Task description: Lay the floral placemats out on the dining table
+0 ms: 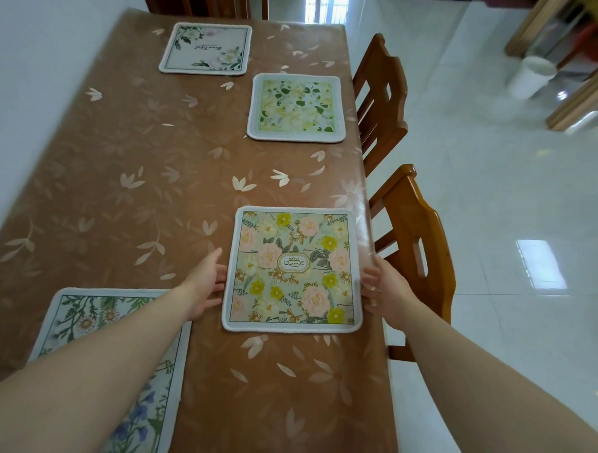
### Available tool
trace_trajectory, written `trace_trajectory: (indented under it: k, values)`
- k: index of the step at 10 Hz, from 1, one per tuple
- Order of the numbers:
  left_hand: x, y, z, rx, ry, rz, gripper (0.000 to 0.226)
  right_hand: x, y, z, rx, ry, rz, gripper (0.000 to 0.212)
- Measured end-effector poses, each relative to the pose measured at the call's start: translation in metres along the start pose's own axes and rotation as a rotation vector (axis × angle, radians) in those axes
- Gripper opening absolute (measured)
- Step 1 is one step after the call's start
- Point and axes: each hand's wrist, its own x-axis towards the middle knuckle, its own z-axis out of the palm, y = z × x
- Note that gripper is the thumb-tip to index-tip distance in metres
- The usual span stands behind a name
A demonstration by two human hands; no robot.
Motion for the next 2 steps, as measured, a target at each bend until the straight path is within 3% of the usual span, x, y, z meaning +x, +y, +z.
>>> trace_trajectory:
  k: [1, 2]
  values:
    - [0.004, 0.003, 0.003, 0.0, 0.066, 0.0, 0.069, -0.015, -0.012, 0.0, -0.003, 0.005, -0.025, 0.043]
    - [0.006, 0.017, 0.019, -0.017, 0.085, 0.053, 0.059, -0.023, -0.028, -0.004, -0.021, -0.023, -0.077, 0.039]
